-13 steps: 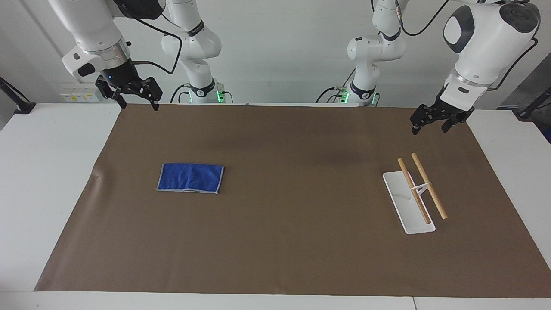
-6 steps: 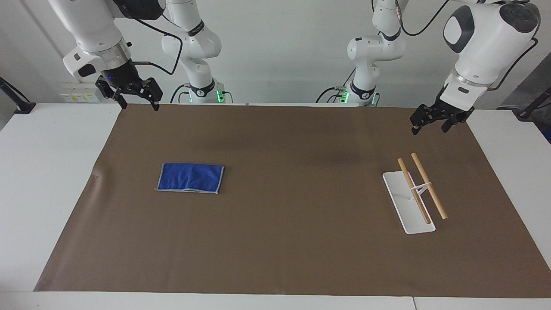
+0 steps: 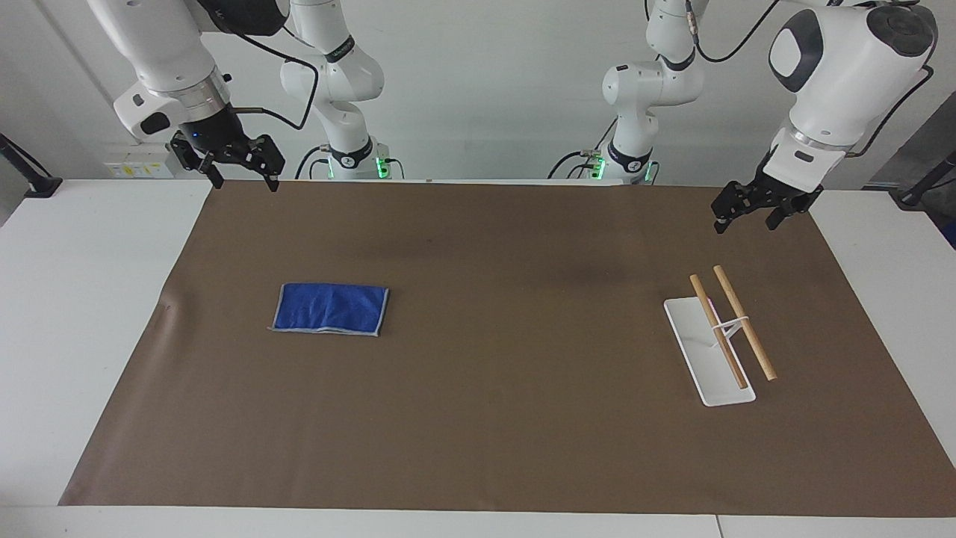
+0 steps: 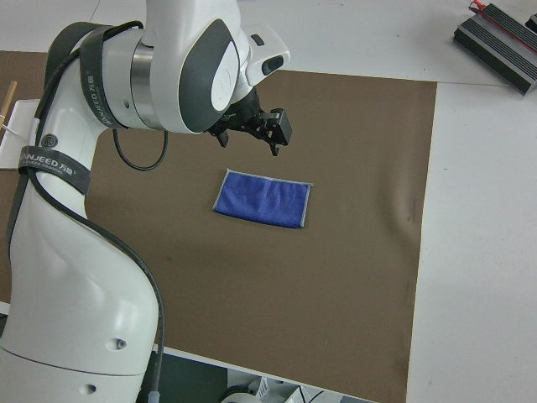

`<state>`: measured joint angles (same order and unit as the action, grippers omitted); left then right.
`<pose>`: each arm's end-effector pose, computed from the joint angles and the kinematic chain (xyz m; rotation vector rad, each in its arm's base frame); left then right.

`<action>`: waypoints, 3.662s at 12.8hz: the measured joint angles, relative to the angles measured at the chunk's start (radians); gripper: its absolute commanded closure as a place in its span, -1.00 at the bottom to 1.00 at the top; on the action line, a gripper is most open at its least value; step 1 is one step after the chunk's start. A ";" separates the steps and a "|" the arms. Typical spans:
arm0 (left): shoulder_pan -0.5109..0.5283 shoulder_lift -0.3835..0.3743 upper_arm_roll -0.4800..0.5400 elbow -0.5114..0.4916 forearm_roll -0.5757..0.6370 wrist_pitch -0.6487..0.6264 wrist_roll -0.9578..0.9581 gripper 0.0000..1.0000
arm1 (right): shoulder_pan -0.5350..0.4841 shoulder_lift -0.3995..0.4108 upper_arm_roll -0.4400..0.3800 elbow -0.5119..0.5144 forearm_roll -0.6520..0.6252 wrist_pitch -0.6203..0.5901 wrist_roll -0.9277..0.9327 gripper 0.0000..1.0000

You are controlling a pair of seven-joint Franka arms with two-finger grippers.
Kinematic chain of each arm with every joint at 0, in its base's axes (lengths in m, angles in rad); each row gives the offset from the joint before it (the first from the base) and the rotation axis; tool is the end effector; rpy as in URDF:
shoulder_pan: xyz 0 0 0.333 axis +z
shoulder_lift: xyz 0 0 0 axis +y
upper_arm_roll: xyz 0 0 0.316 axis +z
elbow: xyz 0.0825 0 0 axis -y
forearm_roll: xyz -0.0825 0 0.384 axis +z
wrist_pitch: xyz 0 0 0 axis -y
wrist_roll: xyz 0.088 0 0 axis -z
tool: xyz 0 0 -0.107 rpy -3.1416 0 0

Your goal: Right arm passes towel to left arm to hang

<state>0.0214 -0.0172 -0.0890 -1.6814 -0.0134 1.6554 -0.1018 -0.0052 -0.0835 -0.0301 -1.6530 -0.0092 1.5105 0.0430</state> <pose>0.5528 -0.0391 0.5889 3.1300 0.0554 -0.0154 0.5209 -0.0201 0.6258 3.1309 -0.1228 -0.0925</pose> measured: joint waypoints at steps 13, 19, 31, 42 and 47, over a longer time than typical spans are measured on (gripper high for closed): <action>0.000 0.000 0.000 0.000 0.000 0.000 0.000 -1.00 | 0.073 0.001 -0.076 0.003 -0.003 0.002 0.000 -1.00; 0.000 0.000 0.000 0.000 0.000 0.000 0.000 -1.00 | 0.093 0.000 -0.085 -0.022 -0.003 0.062 0.000 -1.00; 0.000 0.000 0.000 0.000 0.000 0.000 0.000 -1.00 | 0.103 0.118 -0.085 -0.532 -0.002 0.764 -0.091 -1.00; 0.000 0.000 0.000 0.000 0.000 0.000 0.000 -1.00 | 0.130 0.204 -0.085 -0.699 0.036 1.027 -0.136 -0.95; 0.000 0.000 0.000 0.000 0.000 0.000 0.000 -1.00 | 0.130 0.201 -0.085 -0.719 0.039 1.047 -0.142 1.00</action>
<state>0.0214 -0.0172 -0.0890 -1.6814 -0.0134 1.6554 -0.1018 0.1248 0.1177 -0.1148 -2.3721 0.0294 2.5579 -0.0988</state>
